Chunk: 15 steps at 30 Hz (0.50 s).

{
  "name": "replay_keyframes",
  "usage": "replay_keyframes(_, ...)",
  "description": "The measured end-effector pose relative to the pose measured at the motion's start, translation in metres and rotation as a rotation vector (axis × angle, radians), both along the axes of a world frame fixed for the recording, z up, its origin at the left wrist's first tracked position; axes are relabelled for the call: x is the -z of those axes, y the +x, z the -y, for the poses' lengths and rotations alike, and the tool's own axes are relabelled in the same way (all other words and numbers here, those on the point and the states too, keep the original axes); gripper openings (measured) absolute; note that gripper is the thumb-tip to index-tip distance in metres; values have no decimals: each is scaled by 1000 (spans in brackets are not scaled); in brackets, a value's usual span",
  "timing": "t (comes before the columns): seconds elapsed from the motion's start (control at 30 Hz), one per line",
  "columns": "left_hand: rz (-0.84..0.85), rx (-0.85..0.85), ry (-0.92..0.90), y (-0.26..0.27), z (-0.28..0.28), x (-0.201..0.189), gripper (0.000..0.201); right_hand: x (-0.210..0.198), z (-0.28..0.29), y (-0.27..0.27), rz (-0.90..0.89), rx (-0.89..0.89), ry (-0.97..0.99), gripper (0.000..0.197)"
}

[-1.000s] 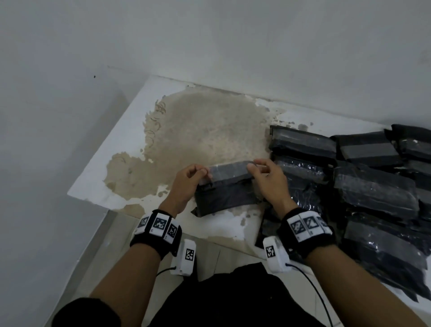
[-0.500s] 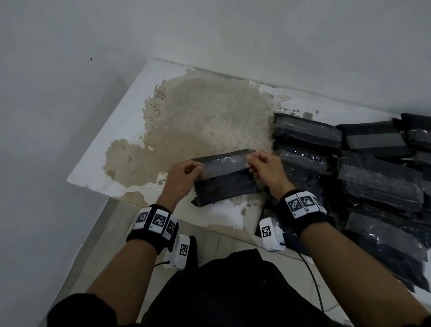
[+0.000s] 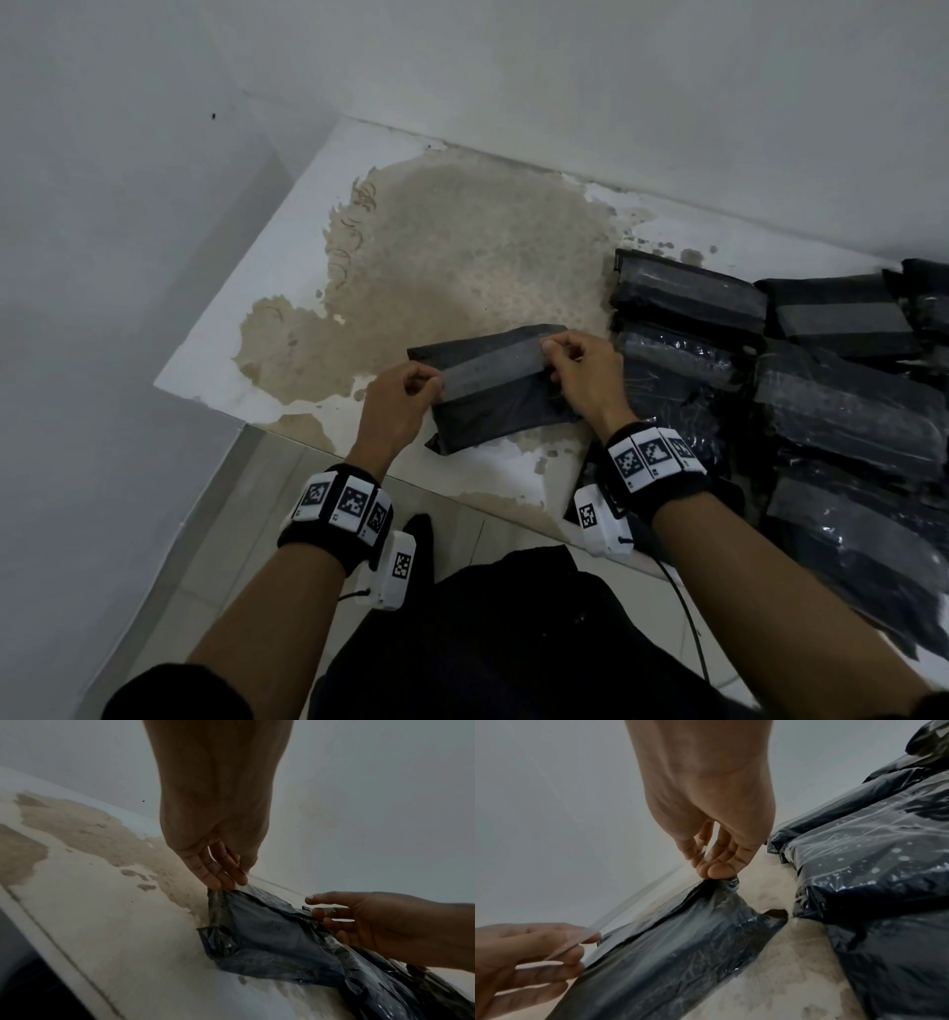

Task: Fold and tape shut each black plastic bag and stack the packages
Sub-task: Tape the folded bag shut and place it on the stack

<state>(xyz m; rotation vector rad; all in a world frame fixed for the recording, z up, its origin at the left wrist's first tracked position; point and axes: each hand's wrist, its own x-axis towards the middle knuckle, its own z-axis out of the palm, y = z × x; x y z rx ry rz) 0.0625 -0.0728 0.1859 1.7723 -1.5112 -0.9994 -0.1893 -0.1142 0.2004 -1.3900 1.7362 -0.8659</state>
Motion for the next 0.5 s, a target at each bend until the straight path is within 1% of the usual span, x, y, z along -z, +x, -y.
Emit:
replay_keyframes(0.1, -9, -18, 10, 2, -2, 2, 11, -1, 0, 2, -23, -15, 25, 14)
replay_keyframes(0.27, 8, -12, 6, 3, 2, 0, 13, -8, -3, 3, -113, -38, -11, 17)
replay_keyframes(0.5, 12, -36, -183, -4, 16, -25, 12, -19, 5, 1, -125, -14, -108, 18)
